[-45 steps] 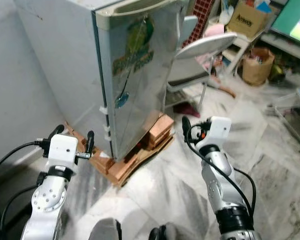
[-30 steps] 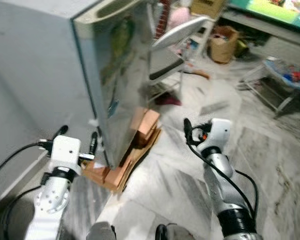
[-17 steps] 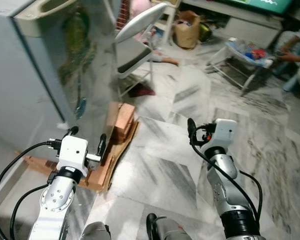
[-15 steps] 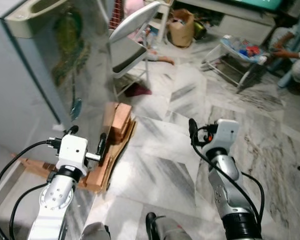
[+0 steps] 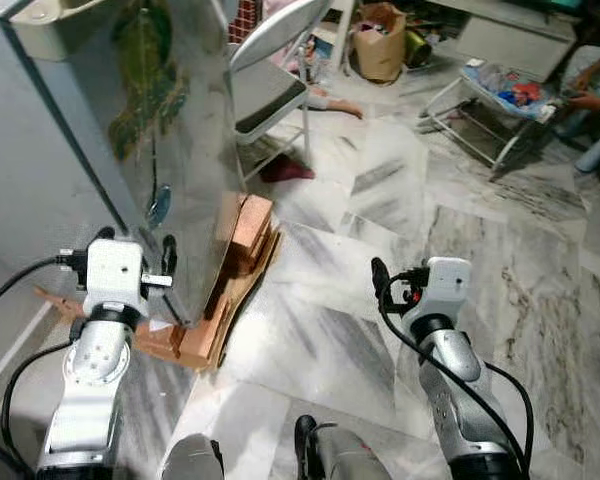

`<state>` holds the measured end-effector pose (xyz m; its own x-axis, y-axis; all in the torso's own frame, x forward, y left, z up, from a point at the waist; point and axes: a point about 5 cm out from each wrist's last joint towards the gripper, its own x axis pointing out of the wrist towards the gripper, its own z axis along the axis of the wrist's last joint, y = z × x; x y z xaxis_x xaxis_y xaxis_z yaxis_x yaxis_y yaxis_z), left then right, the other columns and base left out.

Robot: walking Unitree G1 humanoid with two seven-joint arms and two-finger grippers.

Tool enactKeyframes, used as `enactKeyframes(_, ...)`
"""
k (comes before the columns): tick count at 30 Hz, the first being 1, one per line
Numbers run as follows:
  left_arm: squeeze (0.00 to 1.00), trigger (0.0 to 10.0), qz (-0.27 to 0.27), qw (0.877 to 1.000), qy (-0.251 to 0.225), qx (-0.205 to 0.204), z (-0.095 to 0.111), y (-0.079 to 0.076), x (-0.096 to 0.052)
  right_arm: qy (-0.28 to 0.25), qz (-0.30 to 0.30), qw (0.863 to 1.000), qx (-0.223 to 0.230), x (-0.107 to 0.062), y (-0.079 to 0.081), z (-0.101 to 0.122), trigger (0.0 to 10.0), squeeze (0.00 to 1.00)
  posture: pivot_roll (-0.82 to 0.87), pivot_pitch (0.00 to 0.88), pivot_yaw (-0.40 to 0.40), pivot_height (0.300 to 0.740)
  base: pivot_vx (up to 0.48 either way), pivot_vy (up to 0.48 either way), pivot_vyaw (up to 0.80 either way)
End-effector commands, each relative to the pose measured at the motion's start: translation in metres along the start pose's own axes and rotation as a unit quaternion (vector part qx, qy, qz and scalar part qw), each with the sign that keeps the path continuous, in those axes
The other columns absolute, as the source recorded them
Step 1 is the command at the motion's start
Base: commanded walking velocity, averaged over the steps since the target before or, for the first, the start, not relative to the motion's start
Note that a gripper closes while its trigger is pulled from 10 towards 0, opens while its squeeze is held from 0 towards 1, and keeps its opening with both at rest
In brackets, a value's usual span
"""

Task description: Restocking fridge

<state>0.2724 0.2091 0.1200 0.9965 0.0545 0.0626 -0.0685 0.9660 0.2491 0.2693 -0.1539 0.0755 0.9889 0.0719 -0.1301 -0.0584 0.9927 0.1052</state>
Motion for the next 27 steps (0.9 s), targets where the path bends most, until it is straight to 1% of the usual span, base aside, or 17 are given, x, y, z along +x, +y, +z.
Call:
enactKeyframes(1, 0.0, 10.0, 0.005, 1.0, 0.0, 0.005, 0.0, 0.004, 0.004, -0.001, -0.006, 1.0, -0.005, -0.004, -0.007, 0.003, 10.0, 0.0, 0.12, 0.21, -0.105, 0.74, 0.0, 0.0, 0.0)
enactKeyframes(4, 0.0, 10.0, 0.009, 1.0, -0.008, 0.014, 0.005, 0.008, 0.018, 0.001, -0.01, 1.0, -0.008, -0.007, -0.01, 0.004, 10.0, 0.0, 0.11, 0.212, -0.104, 0.74, 0.0, 0.0, 0.0)
enactKeyframes(6, 0.0, 10.0, 0.007, 1.0, -0.015, 0.012, 0.008, 0.01, 0.029, 0.004, -0.006, 1.0, -0.009, -0.011, -0.01, 0.004, 10.0, 0.0, 0.1, 0.215, -0.106, 0.74, 0.0, 0.0, 0.0)
enactKeyframes(7, 0.0, 10.0, 0.007, 1.0, -0.015, 0.012, 0.008, 0.01, 0.029, 0.004, -0.006, 1.0, -0.009, -0.011, -0.01, 0.004, 10.0, 0.0, 0.1, 0.215, -0.106, 0.74, 0.0, 0.0, 0.0)
enactKeyframes(8, 0.0, 10.0, 0.006, 1.0, -0.017, 0.009, 0.01, 0.011, 0.034, 0.006, -0.004, 1.0, -0.01, -0.014, -0.011, 0.004, 10.0, 0.0, 0.1, 0.215, -0.107, 0.74, 0.0, 0.0, 0.0)
enactKeyframes(11, 0.0, 10.0, 0.006, 1.0, -0.02, 0.01, 0.012, 0.011, 0.043, 0.014, -0.008, 1.0, -0.016, -0.018, -0.014, 0.001, 10.0, 0.0, 0.09, 0.214, -0.109, 0.74, 0.0, 0.0, 0.0)
enactKeyframes(13, 0.0, 10.0, -0.012, 1.0, -0.018, 0.01, 0.011, 0.008, 0.048, 0.017, -0.01, 1.0, -0.017, -0.019, -0.016, 0.0, 10.0, 0.0, 0.09, 0.216, -0.112, 0.74, 0.0, 0.0, 0.0)
enactKeyframes(17, 0.0, 10.0, -0.036, 0.999, -0.023, 0.031, 0.011, 0.003, 0.053, 0.022, -0.016, 0.999, -0.019, -0.02, -0.02, 0.0, 10.0, 0.0, 0.08, 0.216, -0.11, 0.74, 0.0, 0.0, 0.0)
enactKeyframes(27, 0.0, 10.0, -0.038, 0.998, -0.027, 0.031, 0.01, 0.003, 0.056, 0.025, -0.015, 0.999, -0.019, -0.021, -0.02, 0.001, 10.0, 0.0, 0.08, 0.216, -0.11, 0.74, 0.0, 0.0, 0.0)
